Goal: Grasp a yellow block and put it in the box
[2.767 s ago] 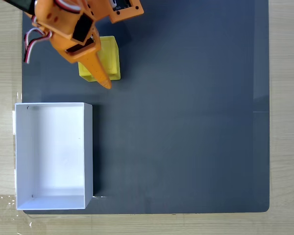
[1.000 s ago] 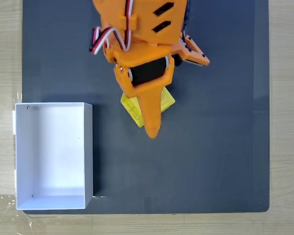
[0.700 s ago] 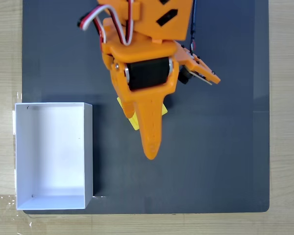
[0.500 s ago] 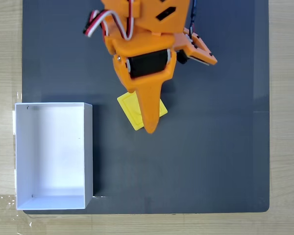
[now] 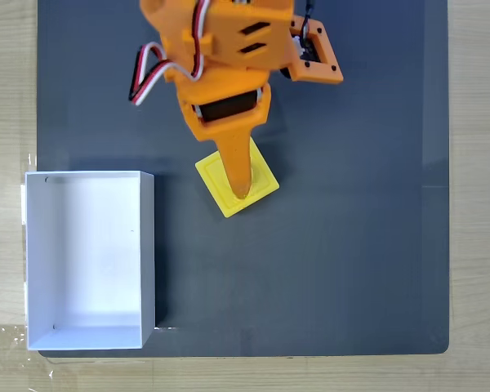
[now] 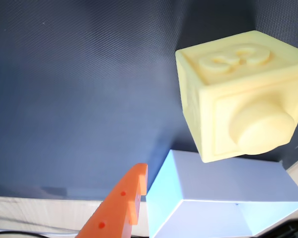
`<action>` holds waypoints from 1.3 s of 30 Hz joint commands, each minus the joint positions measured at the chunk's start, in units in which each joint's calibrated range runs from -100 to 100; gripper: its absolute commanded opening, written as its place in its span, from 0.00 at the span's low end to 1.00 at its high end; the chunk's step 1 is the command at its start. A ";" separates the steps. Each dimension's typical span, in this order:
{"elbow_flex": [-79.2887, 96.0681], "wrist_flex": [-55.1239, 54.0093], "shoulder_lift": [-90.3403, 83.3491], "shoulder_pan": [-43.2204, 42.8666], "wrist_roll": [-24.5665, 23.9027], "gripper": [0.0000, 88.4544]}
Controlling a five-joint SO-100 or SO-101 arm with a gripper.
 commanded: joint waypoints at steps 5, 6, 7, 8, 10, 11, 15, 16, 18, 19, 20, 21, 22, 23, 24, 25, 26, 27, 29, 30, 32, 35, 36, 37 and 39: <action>-3.19 -2.37 4.92 -0.10 0.21 0.57; -3.10 -3.51 5.76 -0.10 0.27 0.57; -3.19 -4.38 6.61 -0.10 0.27 0.57; -3.55 -5.08 7.54 -0.10 0.27 0.57; -3.83 -6.21 9.15 -0.19 0.27 0.57; -3.83 -6.82 9.92 -0.69 0.27 0.57; -3.83 -8.39 12.71 -2.46 0.27 0.57; -3.83 -9.00 13.31 -2.97 0.27 0.57; -3.83 -9.96 14.49 -3.64 0.27 0.57; -3.83 -10.66 15.09 -3.98 0.27 0.57; -3.83 -11.45 15.68 -4.48 0.27 0.57; -3.83 -11.97 16.36 -4.73 0.27 0.57; -3.83 -12.41 16.95 -4.90 0.27 0.57; -3.83 -12.76 17.54 -5.07 0.27 0.57; -3.83 -13.02 18.14 -5.24 0.27 0.57; -3.83 -13.02 18.65 -5.24 0.27 0.57; -3.83 -13.02 19.07 -5.24 0.27 0.57; -3.83 -13.02 19.49 -5.24 0.27 0.57; -3.83 -13.02 20.34 -5.24 0.27 0.57; -3.83 -13.11 20.51 -5.15 0.27 0.57; -3.83 -14.15 20.68 -4.90 0.27 0.57; -3.83 -16.33 20.93 -4.65 0.27 0.57; -3.83 -16.77 20.93 -4.57 0.27 0.57; -3.83 -16.95 20.93 -4.57 0.27 0.57; -3.83 -17.03 20.93 -4.57 0.27 0.57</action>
